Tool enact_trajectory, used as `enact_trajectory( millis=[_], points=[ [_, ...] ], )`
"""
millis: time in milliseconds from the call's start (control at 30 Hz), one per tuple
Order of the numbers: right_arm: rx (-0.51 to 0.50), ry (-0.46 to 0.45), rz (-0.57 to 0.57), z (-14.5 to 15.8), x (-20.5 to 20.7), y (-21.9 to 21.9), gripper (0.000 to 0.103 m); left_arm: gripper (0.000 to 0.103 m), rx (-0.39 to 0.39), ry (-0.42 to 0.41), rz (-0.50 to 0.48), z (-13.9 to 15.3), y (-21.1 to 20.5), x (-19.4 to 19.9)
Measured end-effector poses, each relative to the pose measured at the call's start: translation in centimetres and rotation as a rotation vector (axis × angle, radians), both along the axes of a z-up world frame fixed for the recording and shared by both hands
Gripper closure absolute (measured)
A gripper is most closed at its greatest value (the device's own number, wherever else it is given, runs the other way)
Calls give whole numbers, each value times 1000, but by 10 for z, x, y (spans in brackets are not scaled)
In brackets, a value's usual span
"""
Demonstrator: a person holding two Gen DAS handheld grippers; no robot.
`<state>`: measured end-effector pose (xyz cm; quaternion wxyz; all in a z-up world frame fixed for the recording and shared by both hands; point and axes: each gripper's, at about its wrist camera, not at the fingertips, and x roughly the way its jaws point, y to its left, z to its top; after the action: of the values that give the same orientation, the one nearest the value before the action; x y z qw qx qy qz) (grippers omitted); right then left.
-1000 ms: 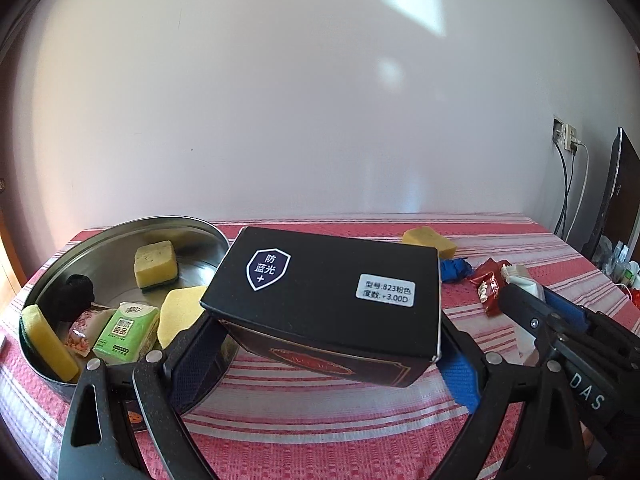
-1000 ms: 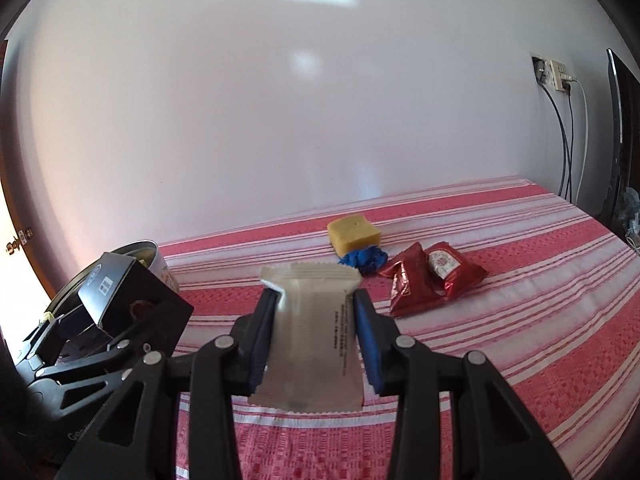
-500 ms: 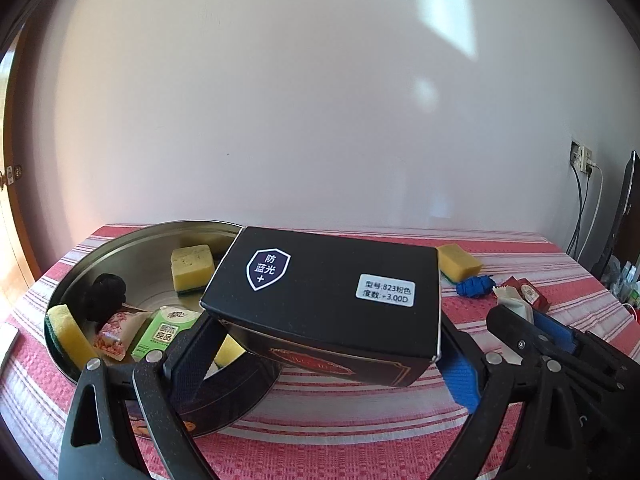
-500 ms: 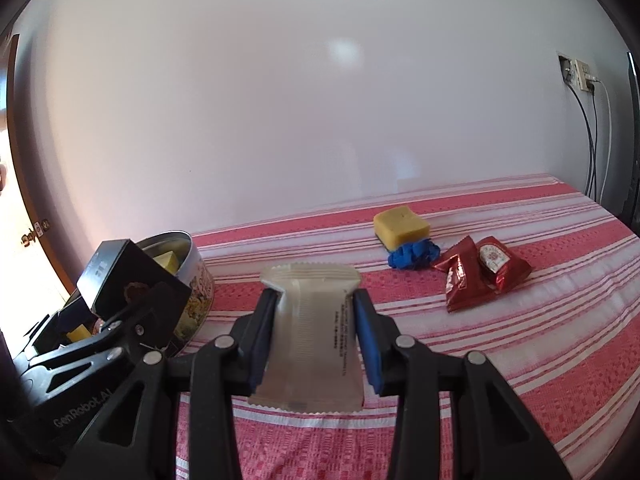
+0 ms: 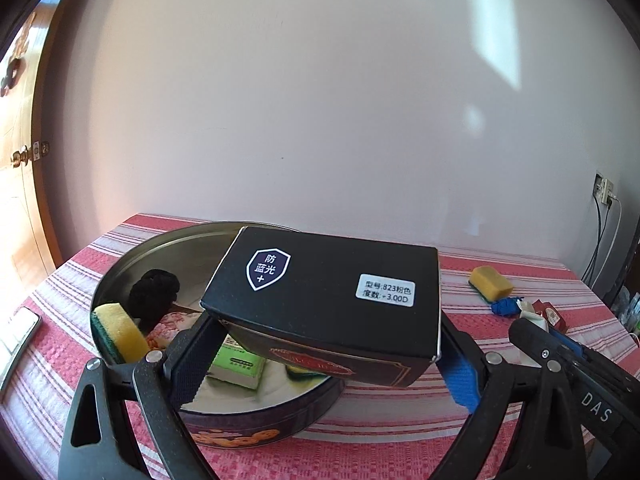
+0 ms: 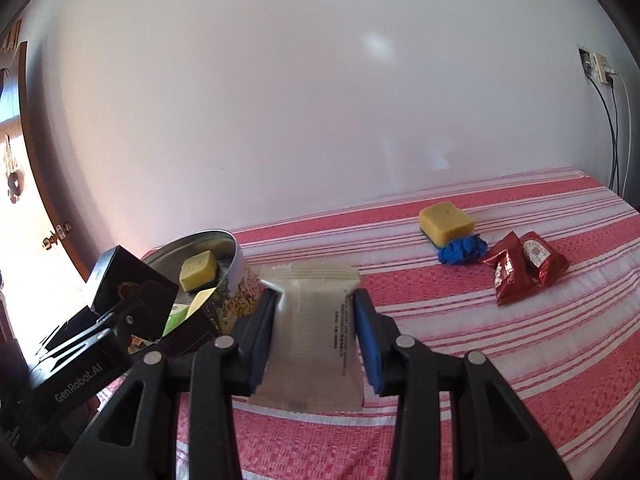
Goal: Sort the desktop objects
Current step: 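Lift the black box and white packet and carry both toward the metal tin, then lower the box and packet into the tin and open both grippers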
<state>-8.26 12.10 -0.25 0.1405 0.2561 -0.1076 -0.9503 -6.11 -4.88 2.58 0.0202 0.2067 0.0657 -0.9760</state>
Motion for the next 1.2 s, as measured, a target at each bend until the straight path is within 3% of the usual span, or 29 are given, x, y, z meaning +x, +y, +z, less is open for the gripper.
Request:
enact_trajectory(
  millis=[233,633,967,1200],
  points=[
    [-19,-11,93,2,-1,-39,64,6,18,12,89,4,-40,7],
    [-17,55,236,28,-21,-108,64,6,34,10,207,9,-88,-3],
    [-9,83,229,44,-46,-124,64,6,-2,-9,236,19,-99,-30],
    [5,77,222,38,-69,-144,64,5,-83,-37,262,26,-98,-55]
  ],
)
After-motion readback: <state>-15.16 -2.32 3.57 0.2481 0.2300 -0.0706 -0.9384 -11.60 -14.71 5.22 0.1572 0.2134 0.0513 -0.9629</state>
